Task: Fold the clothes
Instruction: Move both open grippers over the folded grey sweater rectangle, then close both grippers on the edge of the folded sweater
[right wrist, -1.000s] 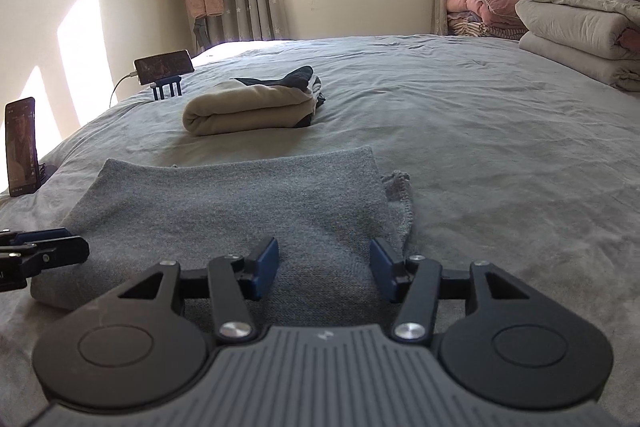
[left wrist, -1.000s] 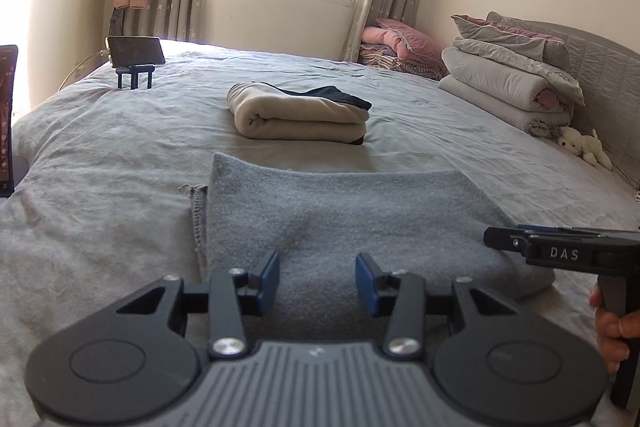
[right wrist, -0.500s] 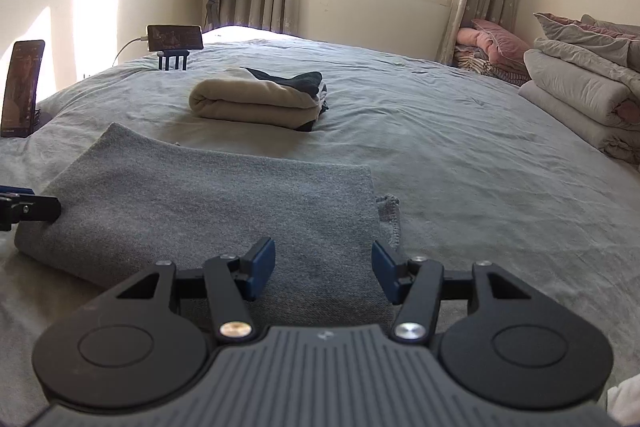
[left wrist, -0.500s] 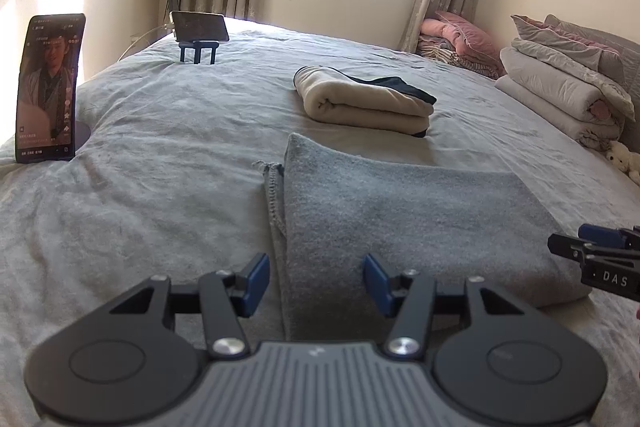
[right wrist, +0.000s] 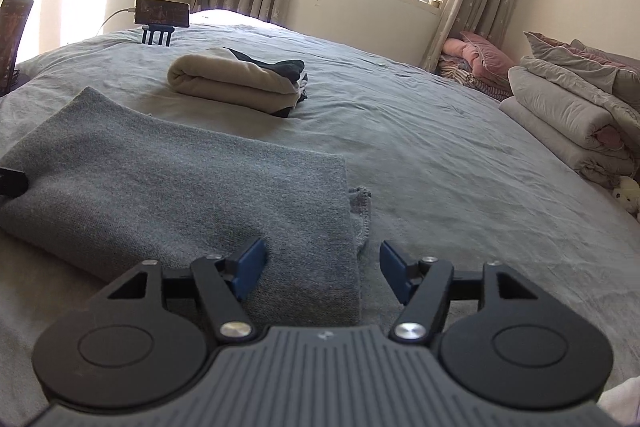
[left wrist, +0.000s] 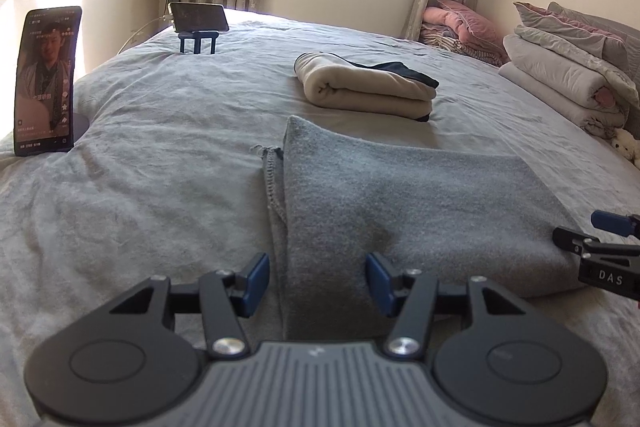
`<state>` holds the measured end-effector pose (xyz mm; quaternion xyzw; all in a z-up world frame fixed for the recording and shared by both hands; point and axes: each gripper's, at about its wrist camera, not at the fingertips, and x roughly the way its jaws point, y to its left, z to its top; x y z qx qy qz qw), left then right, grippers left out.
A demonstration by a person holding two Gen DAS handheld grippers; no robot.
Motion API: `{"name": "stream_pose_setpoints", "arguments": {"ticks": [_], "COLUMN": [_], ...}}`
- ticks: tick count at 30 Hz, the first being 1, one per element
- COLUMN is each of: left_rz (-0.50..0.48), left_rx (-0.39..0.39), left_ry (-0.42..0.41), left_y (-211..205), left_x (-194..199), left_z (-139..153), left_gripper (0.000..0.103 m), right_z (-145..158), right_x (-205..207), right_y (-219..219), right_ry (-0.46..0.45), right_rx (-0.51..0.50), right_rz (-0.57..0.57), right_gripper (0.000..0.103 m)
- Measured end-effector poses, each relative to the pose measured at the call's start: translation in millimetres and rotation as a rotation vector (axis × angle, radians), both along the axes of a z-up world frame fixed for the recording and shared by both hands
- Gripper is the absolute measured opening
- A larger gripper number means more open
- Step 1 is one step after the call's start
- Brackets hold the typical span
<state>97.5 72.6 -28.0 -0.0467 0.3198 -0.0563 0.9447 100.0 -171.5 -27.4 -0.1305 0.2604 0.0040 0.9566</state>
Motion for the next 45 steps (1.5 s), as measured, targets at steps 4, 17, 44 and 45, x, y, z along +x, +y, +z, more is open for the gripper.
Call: {"name": "stream_pose_setpoints", "arguments": {"ticks": [4, 17, 44, 45], "left_rz": [0.005, 0.087, 0.112, 0.108], "left_rx": [0.017, -0.295, -0.700, -0.701], "left_ry": [0.005, 0.102, 0.126, 0.116], "left_y": [-1, 40, 57, 56], "left_x": [-1, 11, 45, 44], "left_z": [2, -2, -26, -23], "left_gripper": [0.058, 0.064, 0.018, 0.017], "right_z": [1, 10, 17, 17], "right_x": [0, -5, -9, -9], "right_y": [1, 7, 32, 32], "right_ry": [-0.003, -0.008, -0.024, -0.029], "right_rx": [-0.002, 0.081, 0.228, 0.247], "right_rz": [-0.003, 0.033, 0.155, 0.168], "right_gripper": [0.066, 0.067, 0.067, 0.067]}}
